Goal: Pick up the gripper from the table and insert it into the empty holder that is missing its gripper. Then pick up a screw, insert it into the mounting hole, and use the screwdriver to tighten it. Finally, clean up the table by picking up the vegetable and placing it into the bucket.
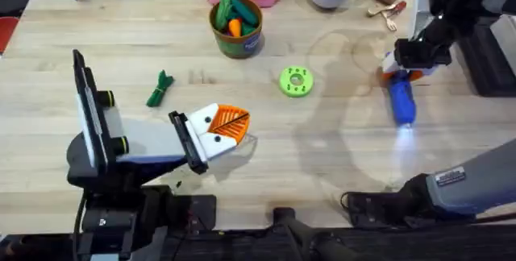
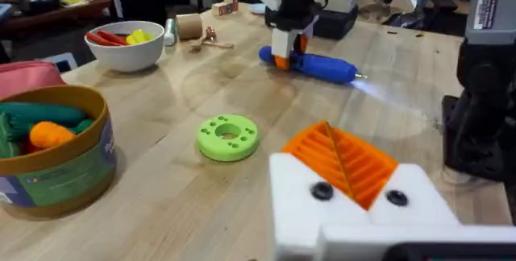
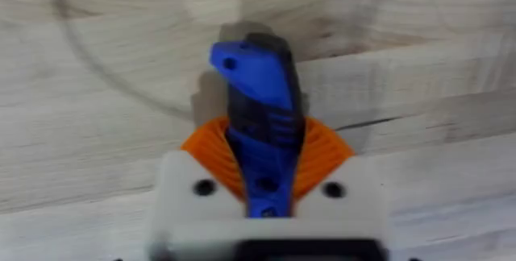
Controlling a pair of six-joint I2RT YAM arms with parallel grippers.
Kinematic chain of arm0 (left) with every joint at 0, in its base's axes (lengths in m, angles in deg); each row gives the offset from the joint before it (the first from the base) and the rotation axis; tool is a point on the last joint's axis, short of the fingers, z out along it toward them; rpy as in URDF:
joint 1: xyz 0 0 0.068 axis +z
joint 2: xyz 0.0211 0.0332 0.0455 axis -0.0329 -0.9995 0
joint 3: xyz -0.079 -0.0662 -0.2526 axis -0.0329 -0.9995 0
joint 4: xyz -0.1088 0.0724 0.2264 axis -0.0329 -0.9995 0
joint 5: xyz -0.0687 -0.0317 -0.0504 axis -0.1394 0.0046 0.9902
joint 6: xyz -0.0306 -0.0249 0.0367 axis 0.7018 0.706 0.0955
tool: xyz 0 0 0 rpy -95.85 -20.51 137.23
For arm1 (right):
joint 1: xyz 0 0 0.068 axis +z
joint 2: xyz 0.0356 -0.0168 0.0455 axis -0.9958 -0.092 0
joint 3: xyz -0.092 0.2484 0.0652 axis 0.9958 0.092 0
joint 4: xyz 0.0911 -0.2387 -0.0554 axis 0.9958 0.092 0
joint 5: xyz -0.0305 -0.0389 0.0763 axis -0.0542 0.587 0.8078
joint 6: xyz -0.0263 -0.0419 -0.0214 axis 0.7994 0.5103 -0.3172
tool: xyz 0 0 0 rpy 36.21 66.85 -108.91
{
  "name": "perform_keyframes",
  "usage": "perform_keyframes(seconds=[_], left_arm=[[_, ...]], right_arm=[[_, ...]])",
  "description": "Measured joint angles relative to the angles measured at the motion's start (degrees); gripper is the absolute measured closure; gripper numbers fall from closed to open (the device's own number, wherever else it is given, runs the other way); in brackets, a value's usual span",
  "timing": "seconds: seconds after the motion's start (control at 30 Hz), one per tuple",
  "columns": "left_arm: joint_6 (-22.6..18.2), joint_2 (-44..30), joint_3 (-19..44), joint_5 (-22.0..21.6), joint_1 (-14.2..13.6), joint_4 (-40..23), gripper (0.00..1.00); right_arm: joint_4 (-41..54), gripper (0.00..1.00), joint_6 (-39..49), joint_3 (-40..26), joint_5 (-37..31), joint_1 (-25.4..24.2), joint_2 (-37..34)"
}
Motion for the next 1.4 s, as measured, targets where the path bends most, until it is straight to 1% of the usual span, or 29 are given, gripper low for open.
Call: perform_keyframes(seconds=[0.03, 0.07, 0.1, 0.5, 0.7, 0.83, 1.1, 1.27, 1.4], left_arm=[[0.0, 0.0, 0.0, 0.0, 0.0, 0.0, 0.987], [0.0, 0.0, 0.0, 0.0, 0.0, 0.0, 0.987], [0.0, 0.0, 0.0, 0.0, 0.0, 0.0, 0.987], [0.0, 0.0, 0.0, 0.0, 0.0, 0.0, 0.987], [0.0, 0.0, 0.0, 0.0, 0.0, 0.0, 0.987], [0.0, 0.0, 0.0, 0.0, 0.0, 0.0, 0.987], [0.0, 0.0, 0.0, 0.0, 0.0, 0.0, 0.987], [0.0, 0.0, 0.0, 0.0, 0.0, 0.0, 0.987], [0.0, 0.0, 0.0, 0.0, 0.0, 0.0, 0.987]], right_arm=[[0.0, 0.936, 0.2, 0.0, -0.3, -0.1, 0.0], [0.2, 0.973, 0.0, 0.0, -0.2, -0.2, 0.0], [0.1, 0.983, 0.0, 0.0, -0.1, -0.2, 0.0], [-0.1, 0.979, 0.4, 0.0, -0.3, -0.2, 0.0], [2.0, 0.979, 0.0, -0.5, -0.3, 1.2, 0.7], [2.8, 0.979, -1.0, -1.7, -0.2, 3.2, 5.5], [2.4, 0.979, -2.2, -7.3, -0.3, 8.2, 20.1], [1.6, 0.979, -2.2, -10.6, -0.3, 13.9, 27.3], [-2.6, 0.979, -3.0, -11.6, -0.3, 19.9, 32.1]])
